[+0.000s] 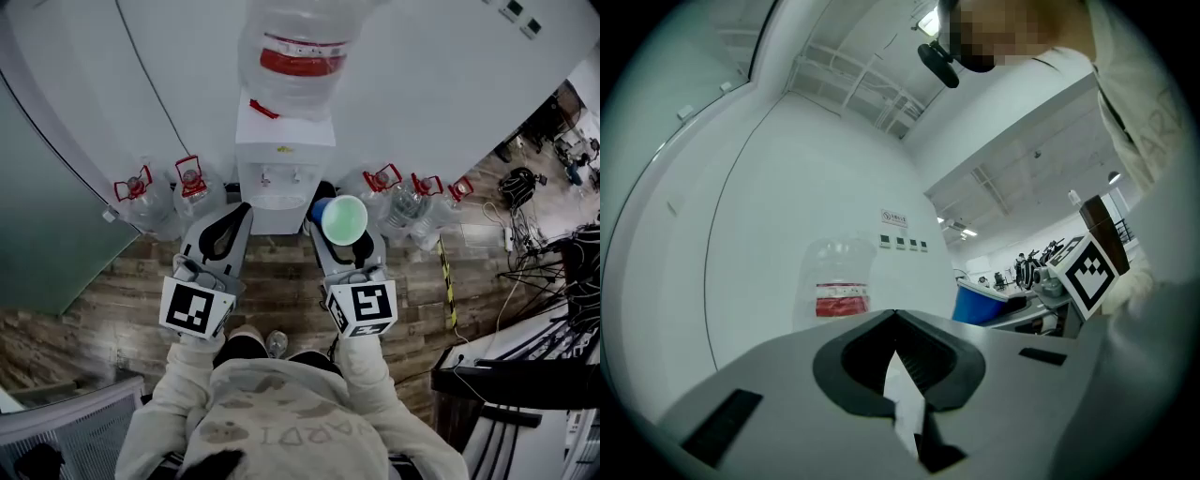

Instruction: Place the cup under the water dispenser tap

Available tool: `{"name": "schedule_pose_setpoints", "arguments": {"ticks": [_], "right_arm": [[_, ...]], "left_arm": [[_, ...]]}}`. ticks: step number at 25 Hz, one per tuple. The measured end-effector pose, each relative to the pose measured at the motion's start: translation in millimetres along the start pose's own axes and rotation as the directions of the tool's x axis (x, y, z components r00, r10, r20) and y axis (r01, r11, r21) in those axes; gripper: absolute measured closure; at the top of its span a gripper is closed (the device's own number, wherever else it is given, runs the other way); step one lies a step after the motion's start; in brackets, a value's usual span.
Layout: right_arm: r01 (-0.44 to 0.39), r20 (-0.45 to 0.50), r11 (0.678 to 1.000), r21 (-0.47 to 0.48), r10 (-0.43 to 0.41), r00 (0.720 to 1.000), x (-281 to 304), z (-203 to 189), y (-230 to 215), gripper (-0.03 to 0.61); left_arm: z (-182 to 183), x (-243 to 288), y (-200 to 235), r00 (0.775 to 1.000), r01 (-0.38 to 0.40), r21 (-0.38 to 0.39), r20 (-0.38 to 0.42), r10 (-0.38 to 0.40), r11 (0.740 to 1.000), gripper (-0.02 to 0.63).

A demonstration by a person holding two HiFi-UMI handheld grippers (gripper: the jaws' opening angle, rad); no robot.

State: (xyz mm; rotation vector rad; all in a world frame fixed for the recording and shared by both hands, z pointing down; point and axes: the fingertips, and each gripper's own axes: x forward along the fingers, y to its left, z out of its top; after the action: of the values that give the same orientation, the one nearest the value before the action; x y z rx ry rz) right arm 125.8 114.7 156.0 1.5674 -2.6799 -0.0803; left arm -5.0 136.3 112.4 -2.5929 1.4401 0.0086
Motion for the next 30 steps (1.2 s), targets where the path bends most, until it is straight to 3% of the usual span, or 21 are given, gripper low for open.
{"name": "schedule_pose_setpoints", "arguments": {"ticks": [4,13,30], "right_arm": [[-0.014,-0.009,1.000,0.020,0.015,1.000,22,-10,-3,0.313],[-0.027,-0.047,0.998,0.052,0.030,0.998,82,-40,-9,0.313],[0.026,-0.145,0.991,0.133,-0.007,0.989,181,-152,-24,0.313]], "left_arm": [[-5,14,10,1.000,-0.004,-0.047,0.004,0.005,0.999,0.609],[-35,54,42,0.998,0.050,-0.068,-0.026,-0.052,0.996,0.609],[-122,121,96,0.981,0.158,-0.134,-0.088,-0.171,0.978,0.609]]}}
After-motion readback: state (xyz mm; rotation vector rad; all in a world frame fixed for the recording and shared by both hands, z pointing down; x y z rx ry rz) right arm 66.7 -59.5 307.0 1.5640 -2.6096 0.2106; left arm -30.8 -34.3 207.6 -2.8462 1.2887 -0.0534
